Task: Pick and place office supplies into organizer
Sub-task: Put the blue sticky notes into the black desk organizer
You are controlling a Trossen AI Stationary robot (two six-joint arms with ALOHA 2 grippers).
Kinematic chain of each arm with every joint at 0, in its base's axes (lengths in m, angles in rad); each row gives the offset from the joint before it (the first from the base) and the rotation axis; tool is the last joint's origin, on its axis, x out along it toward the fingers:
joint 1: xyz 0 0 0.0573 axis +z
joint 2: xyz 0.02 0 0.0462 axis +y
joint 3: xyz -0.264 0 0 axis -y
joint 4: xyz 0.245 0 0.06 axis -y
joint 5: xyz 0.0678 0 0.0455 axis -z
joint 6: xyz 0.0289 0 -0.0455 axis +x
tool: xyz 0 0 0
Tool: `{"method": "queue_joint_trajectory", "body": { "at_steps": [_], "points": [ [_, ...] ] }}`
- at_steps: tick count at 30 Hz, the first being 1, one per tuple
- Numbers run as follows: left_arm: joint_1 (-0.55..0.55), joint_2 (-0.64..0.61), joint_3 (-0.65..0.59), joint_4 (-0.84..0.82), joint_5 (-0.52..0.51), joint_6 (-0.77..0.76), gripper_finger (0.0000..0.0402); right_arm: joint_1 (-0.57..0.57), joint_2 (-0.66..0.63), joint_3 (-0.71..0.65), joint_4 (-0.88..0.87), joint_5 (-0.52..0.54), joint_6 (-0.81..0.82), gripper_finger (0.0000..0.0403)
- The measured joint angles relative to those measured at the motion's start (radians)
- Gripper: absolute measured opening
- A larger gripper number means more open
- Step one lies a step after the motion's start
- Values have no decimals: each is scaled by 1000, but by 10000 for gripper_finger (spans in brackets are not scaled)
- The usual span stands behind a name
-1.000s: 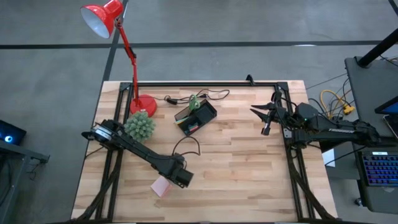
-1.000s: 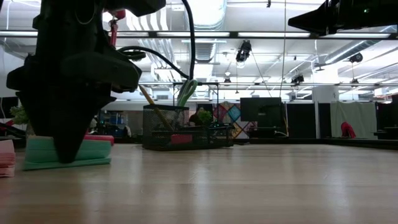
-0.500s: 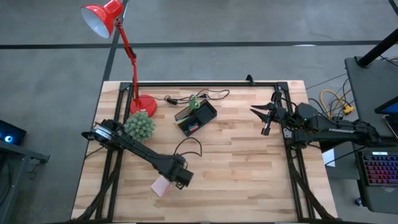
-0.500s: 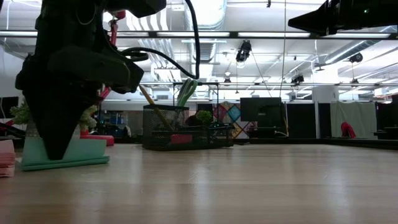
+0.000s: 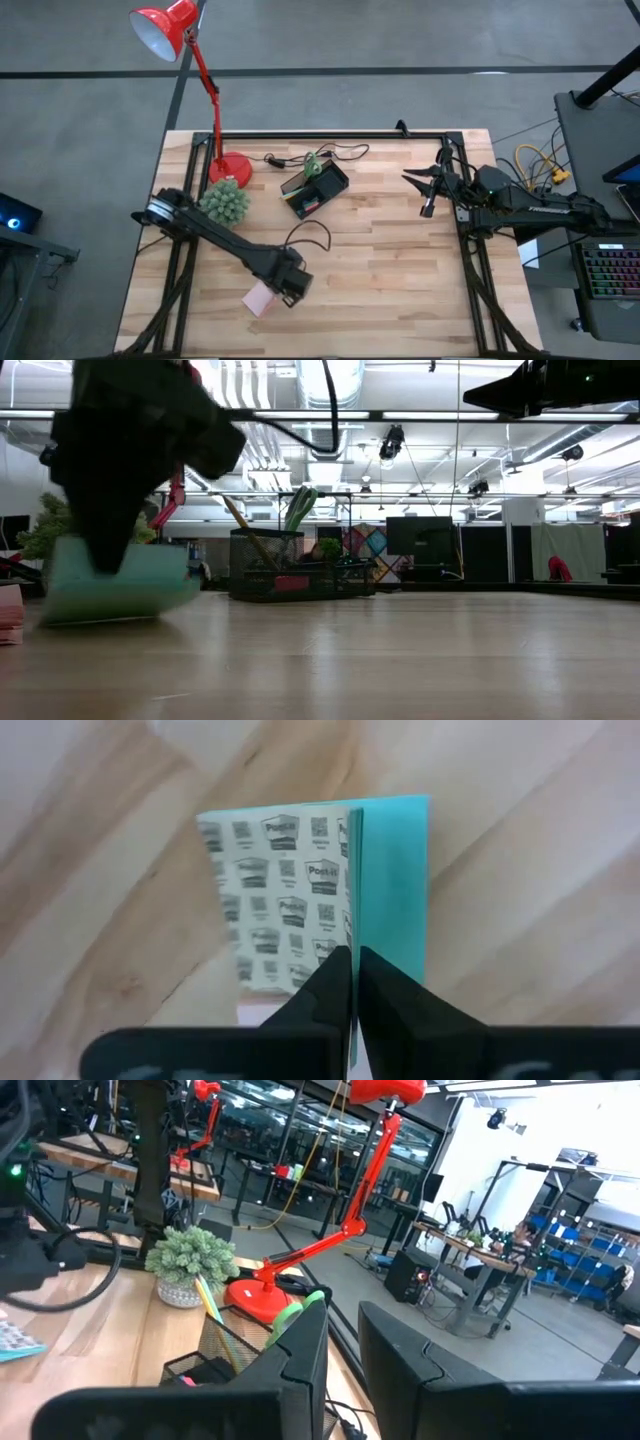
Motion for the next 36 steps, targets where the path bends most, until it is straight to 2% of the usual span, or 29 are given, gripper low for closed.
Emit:
{"method": "queue_joint_trajectory", "body": {
  "at_steps": [9,15,21,27,36],
  "points": [
    [41,-51,34,10,-99,87,0,0,0,0,0,0,0,52],
    [110,-53,86,140,-186,290,0,0,0,0,-3,0,0,52],
    [218,-54,110,365,-209,554,0,0,0,0,-8,0,0,52],
    [340,-54,117,513,-210,725,0,0,0,0,-18,0,0,52],
    [474,-54,125,576,-211,871,0,0,0,0,-18,0,-1,52]
  ]
}}
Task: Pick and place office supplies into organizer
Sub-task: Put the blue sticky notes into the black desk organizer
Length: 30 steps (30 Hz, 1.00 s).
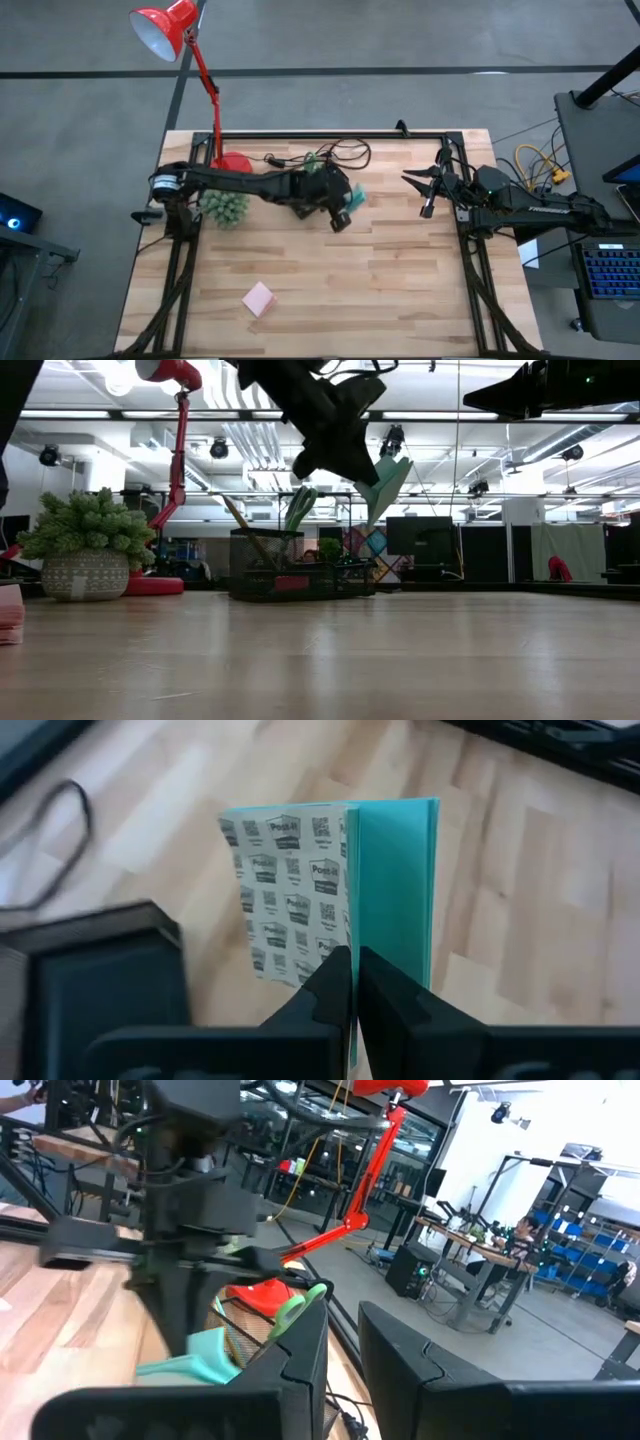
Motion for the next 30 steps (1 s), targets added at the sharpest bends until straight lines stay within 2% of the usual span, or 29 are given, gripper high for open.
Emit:
{"method": "queue_joint_trajectory", "body": {
  "at_steps": [11,25,30],
  "points": [
    [86,1,-1,1,-85,84,0,0,0,0,0,0,-3,52],
    [118,89,-12,23,-188,86,0,0,-2,0,-4,0,-2,52],
    [120,93,-10,29,-194,84,0,-1,-2,0,-5,0,-2,52]
  ]
}}
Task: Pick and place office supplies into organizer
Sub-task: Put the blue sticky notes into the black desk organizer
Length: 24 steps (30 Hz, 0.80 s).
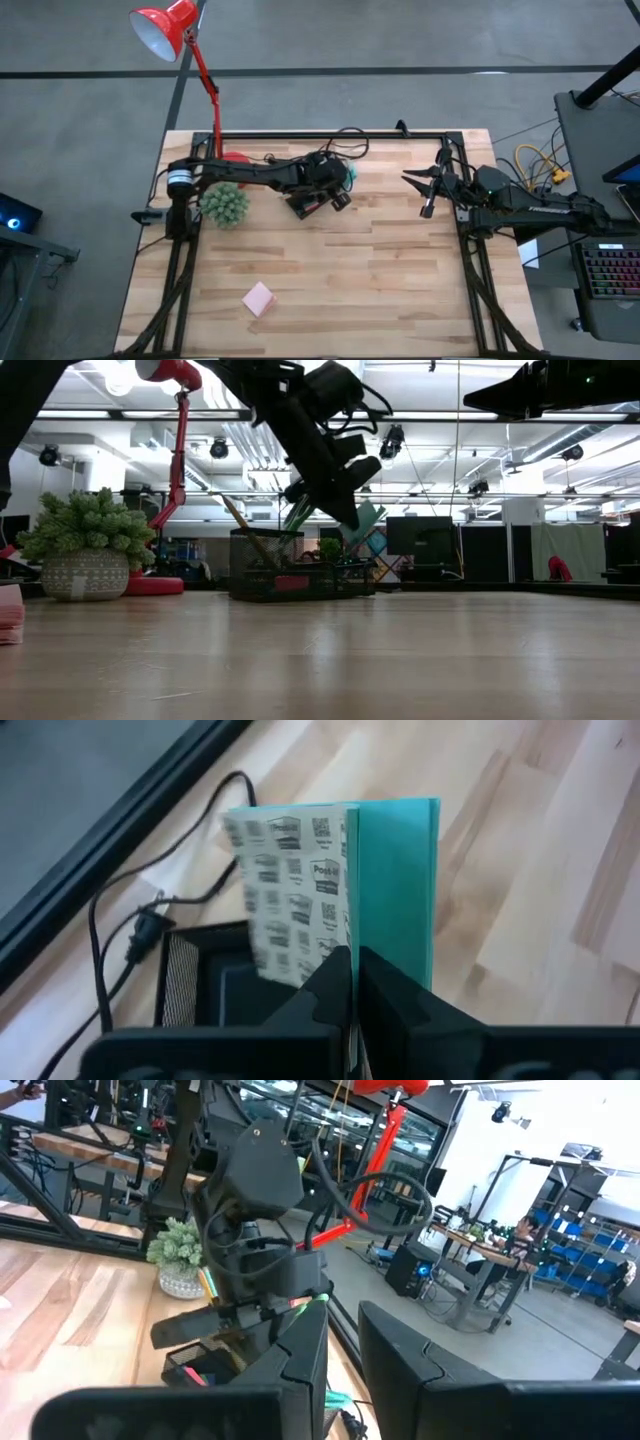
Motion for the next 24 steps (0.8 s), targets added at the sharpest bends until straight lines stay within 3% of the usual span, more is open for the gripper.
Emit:
{"method": "queue_joint_trajectory", "body": {
  "at_steps": [10,24],
  "points": [
    [-7,-10,56,0,-6,4,0,0,0,0,0,0,0,52],
    [50,-11,153,15,-26,160,0,0,0,0,0,0,3,52]
  ]
}}
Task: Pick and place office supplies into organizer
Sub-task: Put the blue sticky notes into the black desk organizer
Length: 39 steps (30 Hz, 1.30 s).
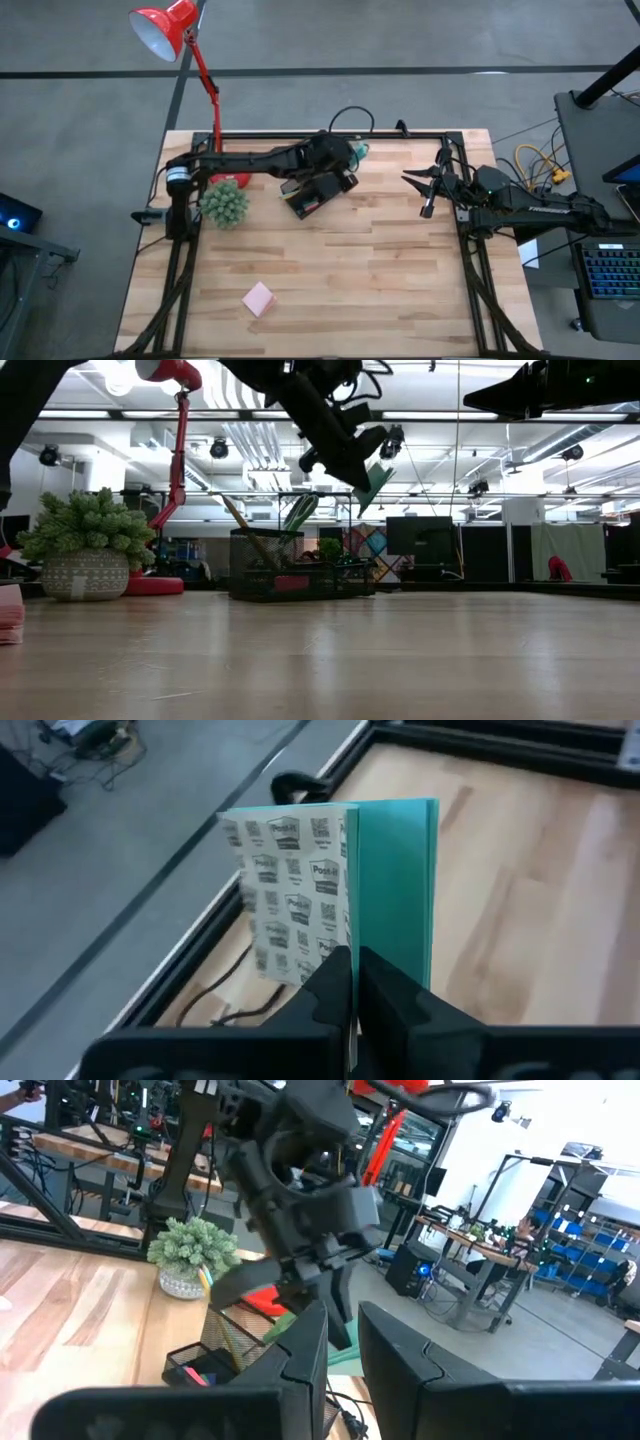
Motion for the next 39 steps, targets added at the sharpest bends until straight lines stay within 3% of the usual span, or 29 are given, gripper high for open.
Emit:
{"method": "queue_joint_trajectory", "body": {
  "at_steps": [13,25,32,39],
  "points": [
    [4,0,-2,-130,35,-112,0,0,0,0,0,0,-1,52],
    [-63,1,28,-90,38,-11,0,0,13,0,0,0,-46,56],
    [-68,-1,28,-96,38,1,0,0,130,-2,-37,-1,-209,117],
    [-77,-2,25,-97,33,93,0,0,301,44,94,0,-300,162]
  ]
}}
